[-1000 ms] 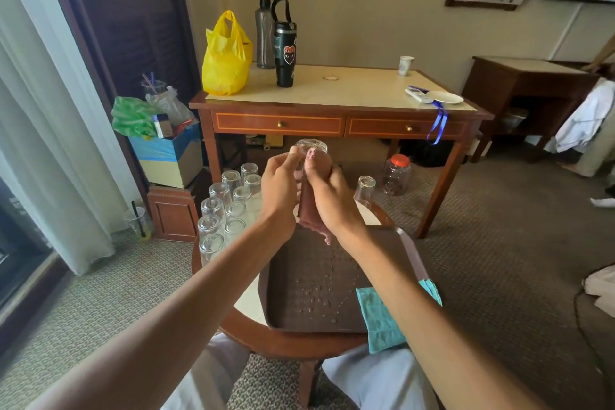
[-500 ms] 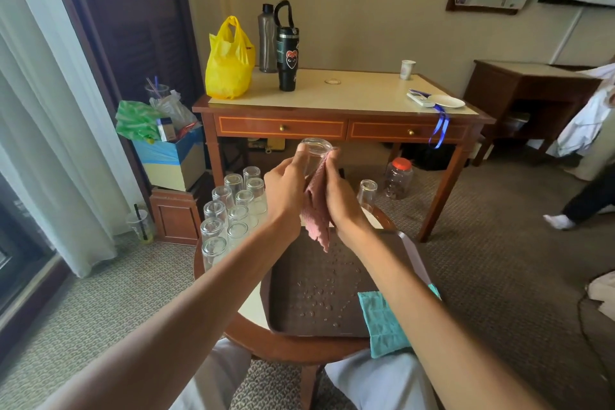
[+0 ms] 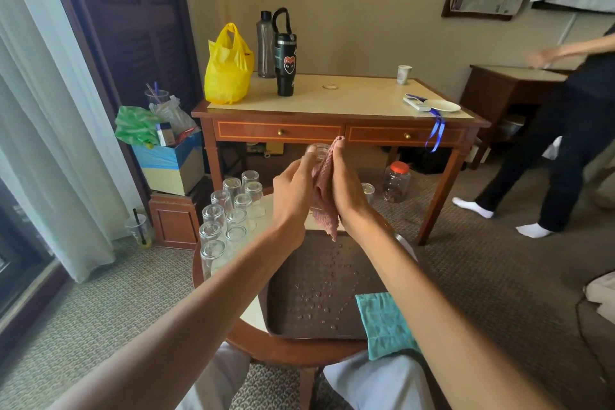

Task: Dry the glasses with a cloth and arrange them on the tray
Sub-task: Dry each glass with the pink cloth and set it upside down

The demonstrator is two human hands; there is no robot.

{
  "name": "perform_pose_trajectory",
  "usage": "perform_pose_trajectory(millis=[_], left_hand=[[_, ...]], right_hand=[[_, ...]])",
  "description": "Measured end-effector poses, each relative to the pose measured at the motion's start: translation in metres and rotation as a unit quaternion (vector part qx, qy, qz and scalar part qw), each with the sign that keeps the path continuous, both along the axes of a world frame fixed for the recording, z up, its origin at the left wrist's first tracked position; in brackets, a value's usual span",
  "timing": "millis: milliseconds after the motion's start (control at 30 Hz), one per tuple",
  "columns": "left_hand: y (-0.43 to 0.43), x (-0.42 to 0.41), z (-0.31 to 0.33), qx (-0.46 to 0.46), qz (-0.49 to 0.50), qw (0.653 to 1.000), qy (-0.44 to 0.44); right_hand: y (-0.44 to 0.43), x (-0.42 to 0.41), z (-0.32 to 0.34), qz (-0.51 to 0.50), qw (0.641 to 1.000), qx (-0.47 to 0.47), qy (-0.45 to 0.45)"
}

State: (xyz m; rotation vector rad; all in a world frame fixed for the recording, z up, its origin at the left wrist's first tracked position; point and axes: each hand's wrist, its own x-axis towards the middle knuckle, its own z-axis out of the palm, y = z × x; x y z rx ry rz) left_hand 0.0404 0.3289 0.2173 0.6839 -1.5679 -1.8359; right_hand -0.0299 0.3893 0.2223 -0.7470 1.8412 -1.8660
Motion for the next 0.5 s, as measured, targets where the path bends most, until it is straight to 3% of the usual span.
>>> perform_pose_trajectory(millis=[133,367,500], left_hand=[[-0.005,0.001,0.001,0.032,0.03,0.999,0.005],[-0.012,0.002,-0.003,0.078,0.038,0.996,0.003],[-0.002,0.005,0.003,0.093,0.008,0.996,-0.011]], right_hand=[[0.006,0.011,-0.008,0.016,0.998,0.061,0.021],[-0.001,0.014,-0.012,0.031,0.996,0.002,0.083],[-0.007,0.006,-0.004,-0.023,0.999,-0.019,0.016]])
